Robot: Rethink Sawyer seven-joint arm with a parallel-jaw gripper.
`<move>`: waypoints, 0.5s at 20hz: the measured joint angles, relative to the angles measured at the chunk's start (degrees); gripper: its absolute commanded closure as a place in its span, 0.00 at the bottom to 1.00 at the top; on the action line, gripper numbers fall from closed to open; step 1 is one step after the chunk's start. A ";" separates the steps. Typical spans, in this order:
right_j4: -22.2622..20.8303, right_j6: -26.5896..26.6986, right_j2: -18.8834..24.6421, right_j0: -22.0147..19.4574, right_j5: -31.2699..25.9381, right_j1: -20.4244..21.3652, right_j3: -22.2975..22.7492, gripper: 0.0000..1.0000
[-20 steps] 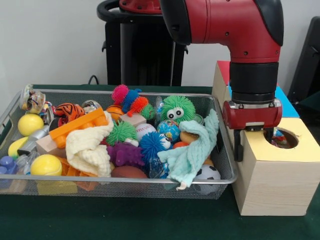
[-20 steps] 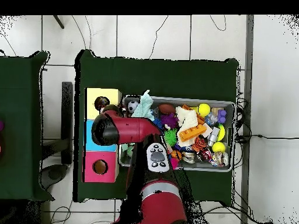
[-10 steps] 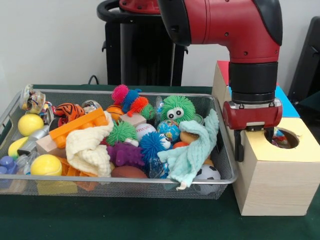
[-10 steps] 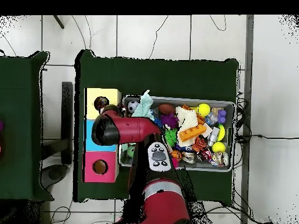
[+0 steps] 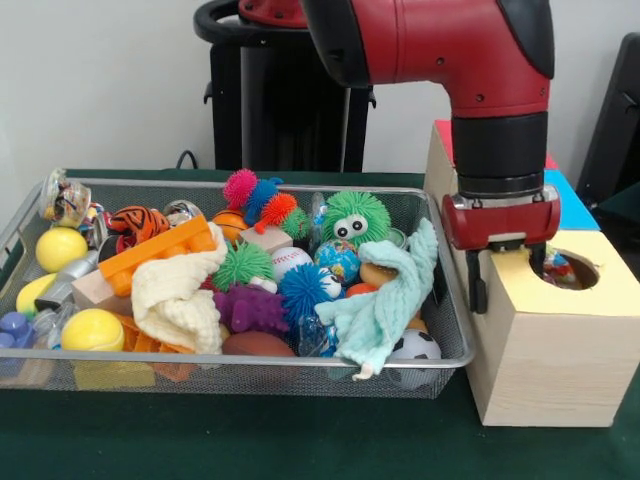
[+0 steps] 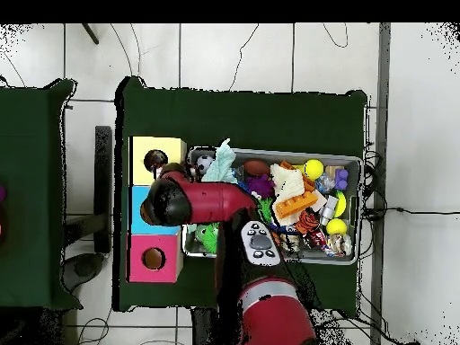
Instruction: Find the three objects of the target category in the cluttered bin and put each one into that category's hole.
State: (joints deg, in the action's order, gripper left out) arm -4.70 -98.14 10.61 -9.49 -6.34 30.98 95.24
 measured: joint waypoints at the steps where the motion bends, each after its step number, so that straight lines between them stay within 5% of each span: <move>1: -0.14 0.00 0.79 -0.81 0.00 0.41 0.63 0.00; 10: -1.51 0.00 3.04 -2.46 1.77 3.85 4.53 0.00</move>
State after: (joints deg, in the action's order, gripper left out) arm -6.21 -98.14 13.65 -11.95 -4.57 34.82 99.77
